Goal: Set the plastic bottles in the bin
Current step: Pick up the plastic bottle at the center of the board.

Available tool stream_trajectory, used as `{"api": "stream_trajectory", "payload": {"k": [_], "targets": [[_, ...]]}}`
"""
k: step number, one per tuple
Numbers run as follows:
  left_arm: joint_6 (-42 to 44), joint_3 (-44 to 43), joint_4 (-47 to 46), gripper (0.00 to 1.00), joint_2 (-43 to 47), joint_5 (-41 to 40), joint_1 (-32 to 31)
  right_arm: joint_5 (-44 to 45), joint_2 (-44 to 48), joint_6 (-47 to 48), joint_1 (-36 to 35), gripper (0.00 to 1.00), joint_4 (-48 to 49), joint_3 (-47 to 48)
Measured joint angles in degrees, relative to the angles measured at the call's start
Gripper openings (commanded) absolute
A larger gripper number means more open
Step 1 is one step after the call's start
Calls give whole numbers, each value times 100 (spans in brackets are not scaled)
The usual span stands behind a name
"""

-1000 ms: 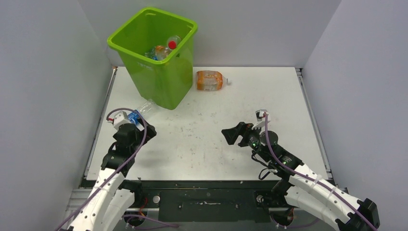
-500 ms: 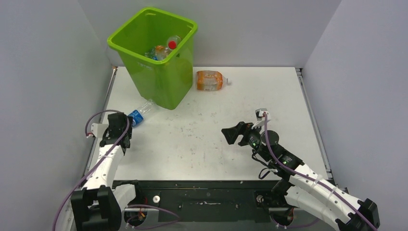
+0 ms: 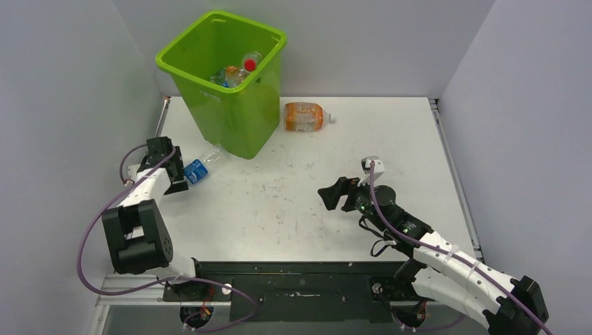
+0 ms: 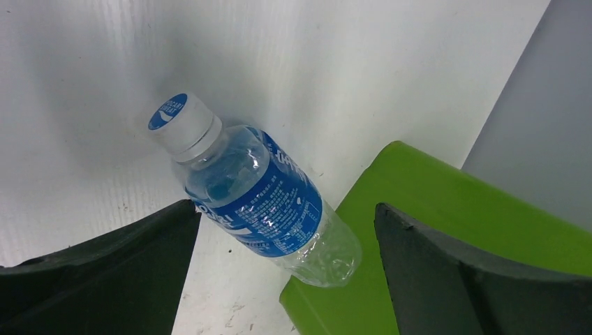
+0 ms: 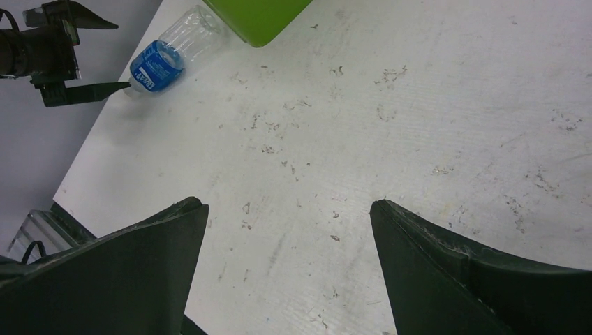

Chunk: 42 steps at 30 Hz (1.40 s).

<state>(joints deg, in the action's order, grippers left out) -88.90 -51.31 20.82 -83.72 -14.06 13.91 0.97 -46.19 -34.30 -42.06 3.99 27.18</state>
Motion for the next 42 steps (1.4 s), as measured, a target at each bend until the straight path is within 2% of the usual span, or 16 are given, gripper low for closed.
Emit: {"api": "stream_trajectory", "payload": {"k": [8,11,15,19,22,25,29,33,38,42], "targets": [[-149,-481,129,98,-1049,175,-157,-2,-131,157,9,90,2,87],[-131,-651,111,84,-1412,258,-214,-9,-232,190,9,90,7,153],[-55,-619,-168,52,-1539,328,-275,-2,-249,199,13,90,9,160],[13,-348,-728,31,-1528,391,-271,9,-251,195,15,90,22,160],[59,-151,-1163,21,-1460,522,-273,11,-264,188,39,90,24,160],[114,157,-1447,19,-1255,654,-275,9,-262,173,39,90,22,162],[304,686,-1283,17,-603,761,-330,24,-203,188,39,90,-81,190],[706,1121,-868,13,721,739,-603,28,2,245,39,90,-352,345],[1770,1198,-717,8,2848,529,-1631,22,299,321,39,90,-636,588],[2726,1534,-1058,7,3998,551,-2594,-50,463,273,39,90,-776,636]]}}
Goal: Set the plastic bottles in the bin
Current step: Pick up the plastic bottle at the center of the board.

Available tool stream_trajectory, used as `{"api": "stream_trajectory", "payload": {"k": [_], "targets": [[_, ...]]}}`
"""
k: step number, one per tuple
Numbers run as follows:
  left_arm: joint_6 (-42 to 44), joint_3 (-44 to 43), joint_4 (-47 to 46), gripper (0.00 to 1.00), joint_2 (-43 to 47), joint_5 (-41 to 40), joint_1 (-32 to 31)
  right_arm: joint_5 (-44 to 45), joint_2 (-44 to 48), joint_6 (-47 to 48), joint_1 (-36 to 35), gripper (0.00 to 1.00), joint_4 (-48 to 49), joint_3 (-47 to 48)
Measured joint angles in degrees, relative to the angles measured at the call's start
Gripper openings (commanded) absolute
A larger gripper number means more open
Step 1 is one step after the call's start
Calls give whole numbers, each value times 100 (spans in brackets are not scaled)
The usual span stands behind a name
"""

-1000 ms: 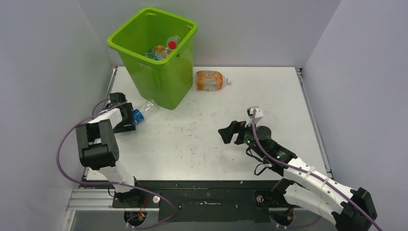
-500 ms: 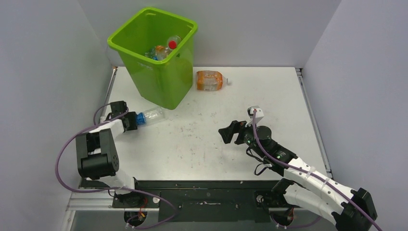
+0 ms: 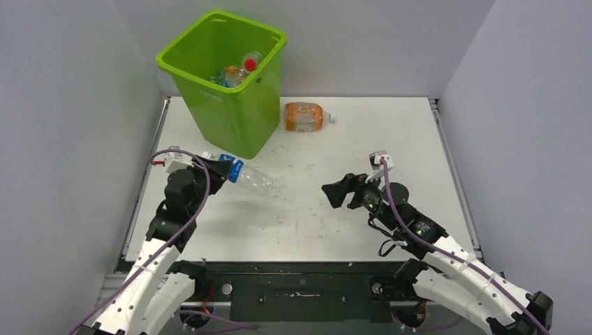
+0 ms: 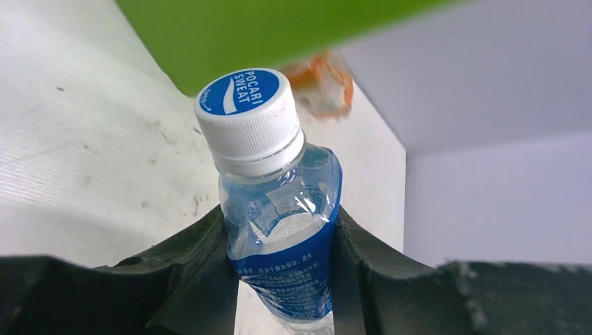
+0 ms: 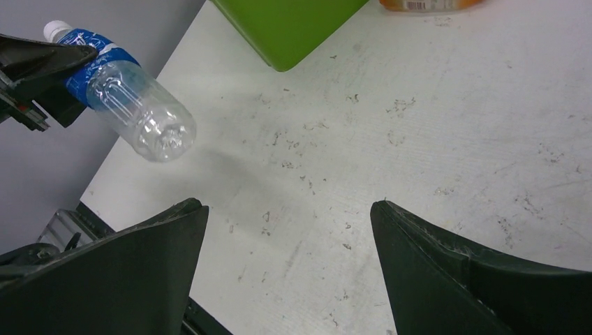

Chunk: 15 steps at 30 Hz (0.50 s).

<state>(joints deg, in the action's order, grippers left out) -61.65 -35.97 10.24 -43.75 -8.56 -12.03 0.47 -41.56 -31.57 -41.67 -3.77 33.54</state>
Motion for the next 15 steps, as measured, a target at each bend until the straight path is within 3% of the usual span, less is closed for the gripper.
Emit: {"api": "stream_trajectory", "payload": {"k": [6,15], "targets": [[1429,254,-175,7,474,514,-1419,-358,133,-120,0,90,-264,0],[3003,286,-905,4,546,1910,-2352,-844,551,-125,0,90,-490,-44]]}}
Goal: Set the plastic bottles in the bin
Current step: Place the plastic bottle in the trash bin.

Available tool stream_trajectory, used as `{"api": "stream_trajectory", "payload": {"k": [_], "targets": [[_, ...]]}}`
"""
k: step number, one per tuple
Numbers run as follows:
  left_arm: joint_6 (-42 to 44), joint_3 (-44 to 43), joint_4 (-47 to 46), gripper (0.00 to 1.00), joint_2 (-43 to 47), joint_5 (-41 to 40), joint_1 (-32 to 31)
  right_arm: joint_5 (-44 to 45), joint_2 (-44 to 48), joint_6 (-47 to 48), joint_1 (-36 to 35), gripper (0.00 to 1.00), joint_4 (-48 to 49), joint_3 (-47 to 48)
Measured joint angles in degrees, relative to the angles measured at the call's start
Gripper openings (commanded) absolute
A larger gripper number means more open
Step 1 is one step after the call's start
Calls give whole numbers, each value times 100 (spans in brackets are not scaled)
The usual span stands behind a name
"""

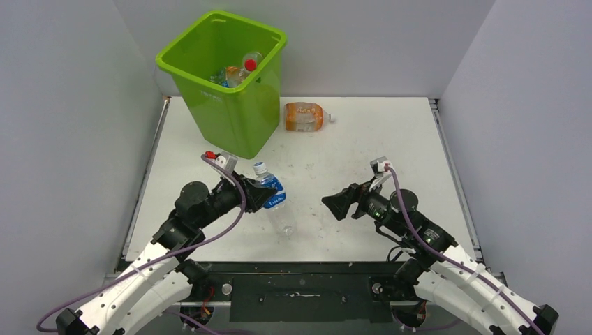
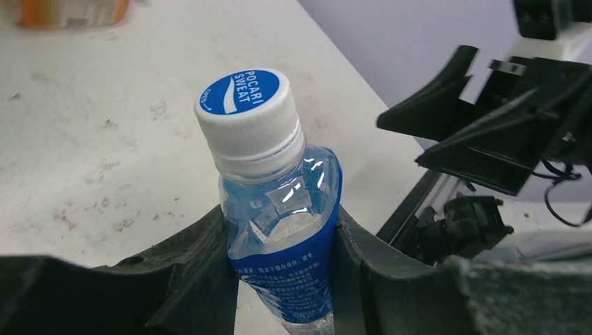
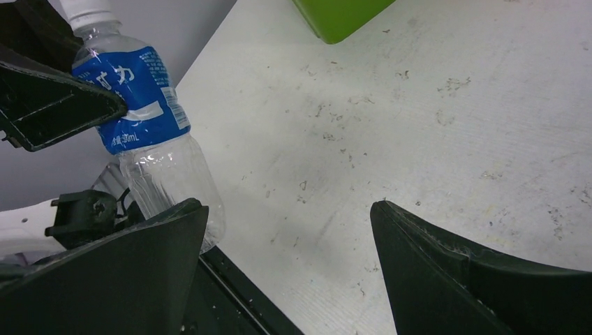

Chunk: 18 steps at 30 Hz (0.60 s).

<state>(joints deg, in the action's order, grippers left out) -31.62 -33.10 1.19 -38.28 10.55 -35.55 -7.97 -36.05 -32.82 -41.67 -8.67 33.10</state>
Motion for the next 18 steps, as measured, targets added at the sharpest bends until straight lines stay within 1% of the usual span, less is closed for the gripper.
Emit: {"api": "stream_trajectory", "payload": {"k": [2,8,14,18], "targets": [[251,0,-249,3,4,350,-48,-212,109,-22,0,90,72,-103],[748,-7,-844,0,-37,1351,-94,-1217,345,-107,-7,90,529,-503],[1073,-61,-820,0,-81,1755,-192,-2041,442,-142,-101,90,1104,-570],[1307,-118,-699,0,-79,1886,-201,-2356,328,-177,-249,90,1499,-570]]}}
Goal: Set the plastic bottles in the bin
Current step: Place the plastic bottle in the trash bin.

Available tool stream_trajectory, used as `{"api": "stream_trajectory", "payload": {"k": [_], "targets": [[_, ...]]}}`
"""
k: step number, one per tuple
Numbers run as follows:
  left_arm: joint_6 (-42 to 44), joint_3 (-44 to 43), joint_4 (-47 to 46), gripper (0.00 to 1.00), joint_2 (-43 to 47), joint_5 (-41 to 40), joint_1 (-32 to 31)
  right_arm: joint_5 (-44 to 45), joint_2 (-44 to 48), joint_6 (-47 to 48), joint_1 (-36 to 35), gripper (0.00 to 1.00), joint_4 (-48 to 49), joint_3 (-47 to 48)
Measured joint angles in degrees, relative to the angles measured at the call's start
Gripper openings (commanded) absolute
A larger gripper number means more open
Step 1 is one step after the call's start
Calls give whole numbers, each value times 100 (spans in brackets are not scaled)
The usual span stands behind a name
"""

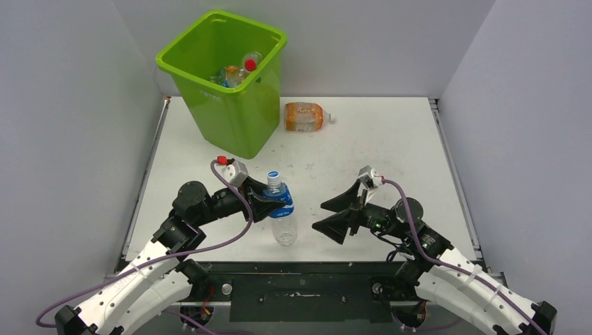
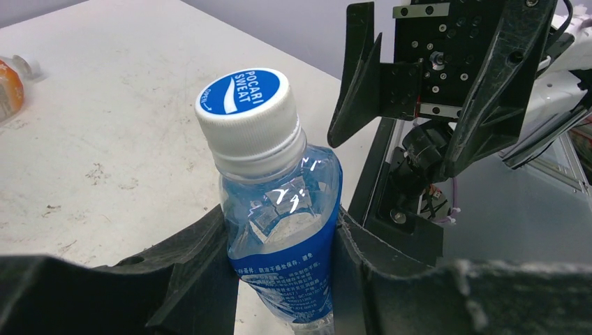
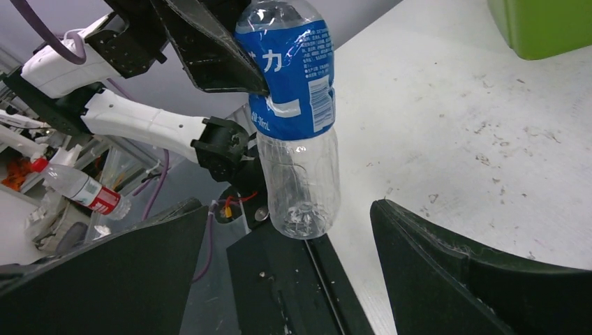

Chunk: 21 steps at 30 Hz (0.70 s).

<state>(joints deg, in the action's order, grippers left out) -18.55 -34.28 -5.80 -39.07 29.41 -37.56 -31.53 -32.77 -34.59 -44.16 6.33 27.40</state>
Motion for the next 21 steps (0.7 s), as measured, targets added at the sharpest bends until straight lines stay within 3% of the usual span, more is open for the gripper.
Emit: {"api": "stream_trajectory", "payload": {"k": [6,14,21], "targets": [[96,-13,-17,0,-4,133,0,175,-614,44,-531,90,313,4],[-179,232,-442,0,229,153,-9,1274,-1655,188,-1611,90,767,31],[-354,387,-715,0,343,188,-15,2044,-2164,282,-1934,98,1283,37]]}}
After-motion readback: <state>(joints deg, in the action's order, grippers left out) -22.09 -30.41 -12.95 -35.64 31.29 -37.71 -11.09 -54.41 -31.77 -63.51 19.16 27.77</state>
